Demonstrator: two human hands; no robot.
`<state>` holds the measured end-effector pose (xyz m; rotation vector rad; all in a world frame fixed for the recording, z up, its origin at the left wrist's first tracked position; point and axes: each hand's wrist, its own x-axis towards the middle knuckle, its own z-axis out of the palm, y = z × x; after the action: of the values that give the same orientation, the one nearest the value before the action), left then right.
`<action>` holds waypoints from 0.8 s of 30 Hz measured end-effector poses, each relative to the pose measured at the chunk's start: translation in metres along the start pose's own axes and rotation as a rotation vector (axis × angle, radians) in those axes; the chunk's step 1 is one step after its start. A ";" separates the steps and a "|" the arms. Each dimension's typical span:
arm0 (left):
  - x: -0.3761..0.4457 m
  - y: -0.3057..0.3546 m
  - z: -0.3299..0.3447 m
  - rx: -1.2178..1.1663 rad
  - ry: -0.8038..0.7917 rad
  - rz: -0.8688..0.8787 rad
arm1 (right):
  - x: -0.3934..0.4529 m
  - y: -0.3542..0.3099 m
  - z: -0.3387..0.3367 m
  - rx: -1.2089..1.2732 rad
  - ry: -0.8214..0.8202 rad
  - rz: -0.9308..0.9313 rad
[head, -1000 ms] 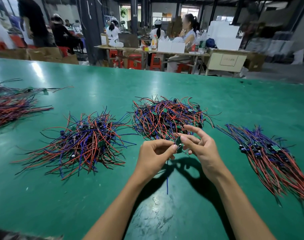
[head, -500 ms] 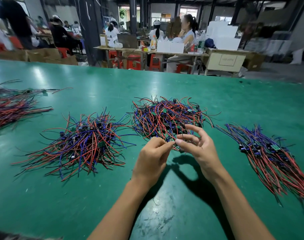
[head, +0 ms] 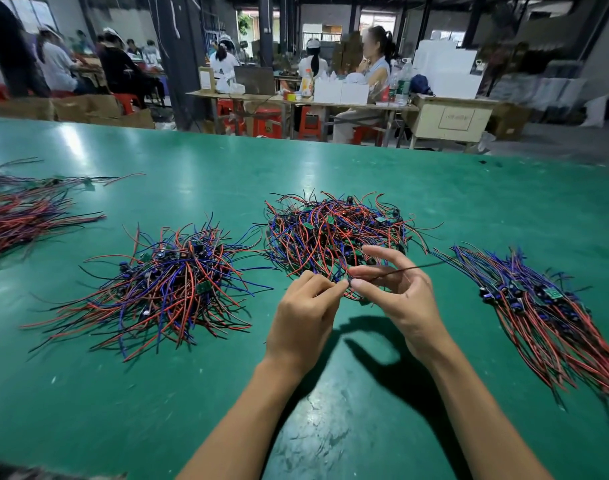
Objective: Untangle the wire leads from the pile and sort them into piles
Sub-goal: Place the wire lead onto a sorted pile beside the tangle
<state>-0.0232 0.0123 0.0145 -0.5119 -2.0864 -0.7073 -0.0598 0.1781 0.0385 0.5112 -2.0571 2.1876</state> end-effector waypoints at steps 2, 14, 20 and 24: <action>0.000 0.000 -0.001 0.010 0.007 0.002 | -0.002 0.000 0.005 -0.058 0.031 -0.002; -0.004 -0.003 0.005 -0.058 0.077 -0.069 | 0.001 0.001 0.006 0.159 0.109 0.141; 0.001 0.010 0.005 -0.388 0.009 -0.562 | 0.003 0.000 -0.001 0.273 0.119 0.173; 0.011 0.010 -0.004 -0.795 -0.117 -0.845 | 0.003 -0.005 -0.006 0.227 0.051 0.159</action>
<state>-0.0209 0.0179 0.0281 -0.0397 -2.0332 -2.0698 -0.0619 0.1836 0.0435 0.3159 -1.8951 2.5146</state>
